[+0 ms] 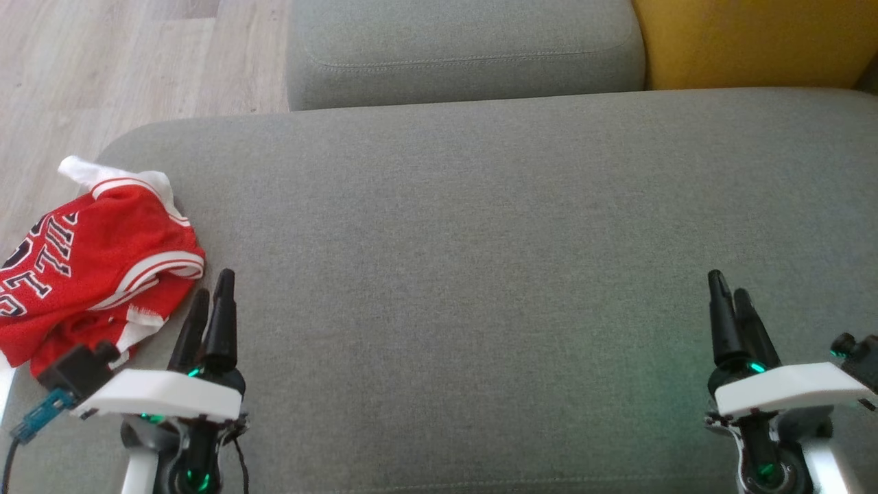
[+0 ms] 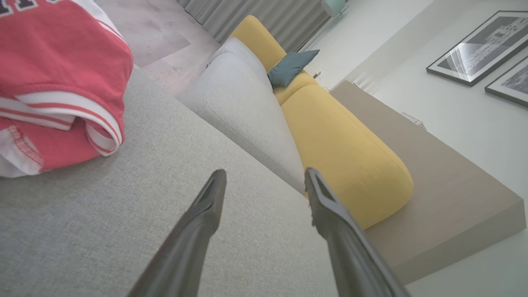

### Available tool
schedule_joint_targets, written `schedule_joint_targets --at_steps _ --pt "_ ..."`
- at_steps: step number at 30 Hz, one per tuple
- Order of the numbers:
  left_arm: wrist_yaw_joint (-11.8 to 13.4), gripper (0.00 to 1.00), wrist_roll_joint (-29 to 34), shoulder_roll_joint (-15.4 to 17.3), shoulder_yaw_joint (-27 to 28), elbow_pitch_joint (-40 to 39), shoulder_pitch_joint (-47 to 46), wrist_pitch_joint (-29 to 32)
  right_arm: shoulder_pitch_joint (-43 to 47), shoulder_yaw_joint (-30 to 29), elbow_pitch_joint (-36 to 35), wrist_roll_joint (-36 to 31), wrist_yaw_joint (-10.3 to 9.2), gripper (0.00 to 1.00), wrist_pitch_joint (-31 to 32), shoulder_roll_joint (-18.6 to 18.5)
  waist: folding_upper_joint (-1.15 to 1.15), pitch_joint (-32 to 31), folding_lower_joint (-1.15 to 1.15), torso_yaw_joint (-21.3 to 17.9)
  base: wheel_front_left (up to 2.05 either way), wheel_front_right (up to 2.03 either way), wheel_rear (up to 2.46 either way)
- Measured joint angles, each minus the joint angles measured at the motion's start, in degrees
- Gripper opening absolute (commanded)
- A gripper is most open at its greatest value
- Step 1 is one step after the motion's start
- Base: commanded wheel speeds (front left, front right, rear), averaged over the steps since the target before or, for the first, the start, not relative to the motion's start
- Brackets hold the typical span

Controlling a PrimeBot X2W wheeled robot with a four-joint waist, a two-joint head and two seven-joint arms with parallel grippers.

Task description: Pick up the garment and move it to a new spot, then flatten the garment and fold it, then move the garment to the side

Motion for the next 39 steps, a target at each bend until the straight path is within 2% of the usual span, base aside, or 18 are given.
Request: schedule_joint_targets --at_steps 10,39 --pt "0.52 1.0 8.62 0.57 -1.47 -0.1 0.01 -1.88 0.02 1.31 -0.52 -7.94 0.0 1.0 -0.56 0.0 0.0 -0.31 0.0 -0.14 0.0 0.0 0.0" --pt "2.1 1.0 28.7 2.18 -3.96 2.8 -0.01 -6.55 0.26 1.6 -1.11 -28.31 0.0 1.0 -3.01 0.57 0.0 -1.06 0.0 -0.35 0.0 0.0 0.0"
